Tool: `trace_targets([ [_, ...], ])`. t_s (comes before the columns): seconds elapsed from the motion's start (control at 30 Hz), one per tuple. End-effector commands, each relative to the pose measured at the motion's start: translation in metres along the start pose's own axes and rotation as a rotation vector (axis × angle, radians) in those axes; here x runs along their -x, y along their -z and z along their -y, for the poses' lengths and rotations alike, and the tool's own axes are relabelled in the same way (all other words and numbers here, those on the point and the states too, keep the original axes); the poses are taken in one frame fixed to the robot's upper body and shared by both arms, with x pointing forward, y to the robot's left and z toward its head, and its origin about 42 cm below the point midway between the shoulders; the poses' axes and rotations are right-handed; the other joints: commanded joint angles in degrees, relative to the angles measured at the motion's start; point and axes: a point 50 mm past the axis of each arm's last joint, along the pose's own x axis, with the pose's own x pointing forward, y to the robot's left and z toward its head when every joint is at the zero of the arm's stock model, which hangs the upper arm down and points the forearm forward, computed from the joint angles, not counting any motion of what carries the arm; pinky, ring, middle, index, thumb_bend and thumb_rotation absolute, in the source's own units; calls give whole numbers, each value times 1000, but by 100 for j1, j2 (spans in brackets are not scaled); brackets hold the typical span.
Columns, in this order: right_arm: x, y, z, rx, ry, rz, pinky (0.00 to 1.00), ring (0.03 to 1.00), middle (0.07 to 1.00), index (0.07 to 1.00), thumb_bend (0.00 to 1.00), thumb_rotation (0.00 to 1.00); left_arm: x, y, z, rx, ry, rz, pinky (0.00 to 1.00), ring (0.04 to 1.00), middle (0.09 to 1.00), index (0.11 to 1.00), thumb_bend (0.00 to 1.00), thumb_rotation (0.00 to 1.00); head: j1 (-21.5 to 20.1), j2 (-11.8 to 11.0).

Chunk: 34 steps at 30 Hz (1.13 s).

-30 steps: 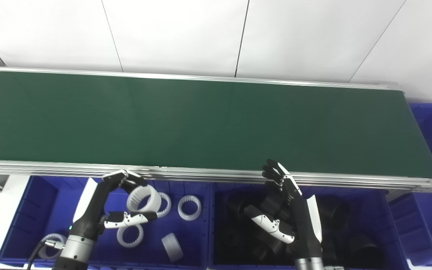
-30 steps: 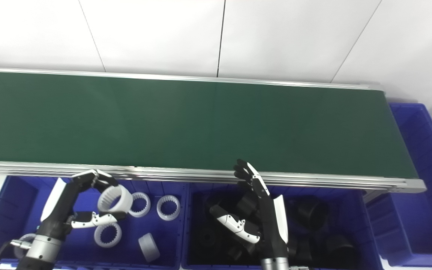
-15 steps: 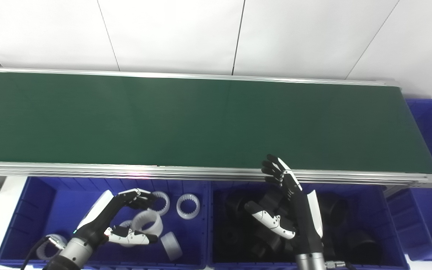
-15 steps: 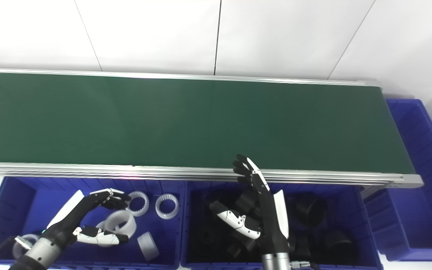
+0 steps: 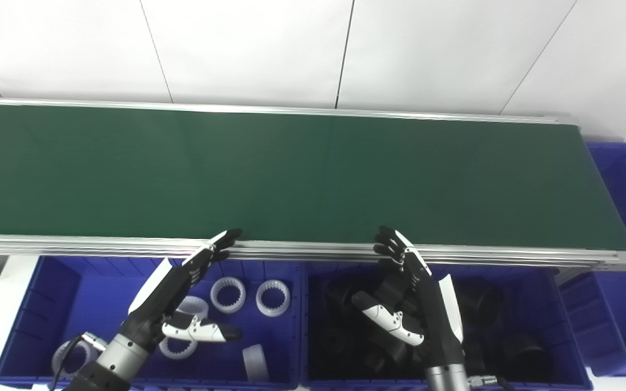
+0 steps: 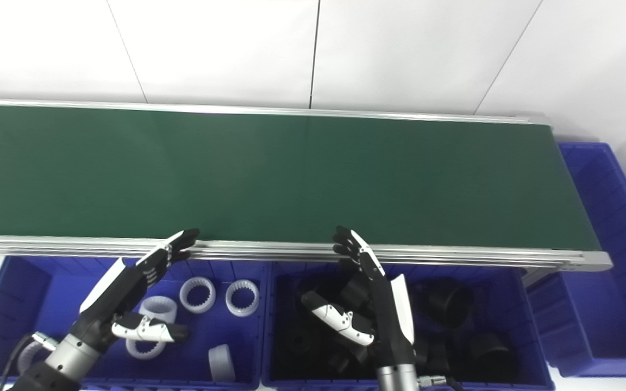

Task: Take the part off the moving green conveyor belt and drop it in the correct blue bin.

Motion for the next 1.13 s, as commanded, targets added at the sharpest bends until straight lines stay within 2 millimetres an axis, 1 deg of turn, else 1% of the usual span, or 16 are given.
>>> trace_targets([
  [0.0, -3, -6, -2, -13, 8, 23, 711, 784, 828, 862, 731, 529, -5, -10, -5, 1, -51, 111, 834, 920, 945, 917, 1000, 364, 22, -16],
  [0.1, -4, -6, -2, -17, 4, 19, 713, 790, 832, 869, 728, 523, -7, -8, -4, -3, -65, 130, 844, 932, 957, 930, 1000, 372, 38, -28],
  [0.3, -3, -5, -3, -18, 8, 16, 712, 789, 829, 870, 732, 525, -6, -3, -1, 24, -67, 122, 867, 928, 943, 921, 1000, 365, 59, -51],
  [0.5, -3, -5, -5, -36, 16, 12, 721, 793, 832, 877, 739, 534, -6, 1, -2, 32, -71, 118, 857, 918, 934, 919, 1000, 355, 54, -73],
  [0.57, -2, -5, -6, -38, 18, 16, 727, 796, 832, 877, 728, 516, -6, 2, -3, 34, -71, 116, 860, 917, 934, 921, 1000, 356, 49, -77],
  [0.8, -3, -5, -5, -34, 21, 20, 734, 797, 831, 877, 722, 516, -5, 4, -1, 44, -76, 109, 867, 926, 940, 923, 990, 335, 51, -88],
  [1.1, -3, -3, -4, -33, 15, 18, 732, 798, 836, 880, 729, 520, -5, 6, 2, 54, -95, 105, 865, 923, 937, 919, 991, 342, 109, -99],
])
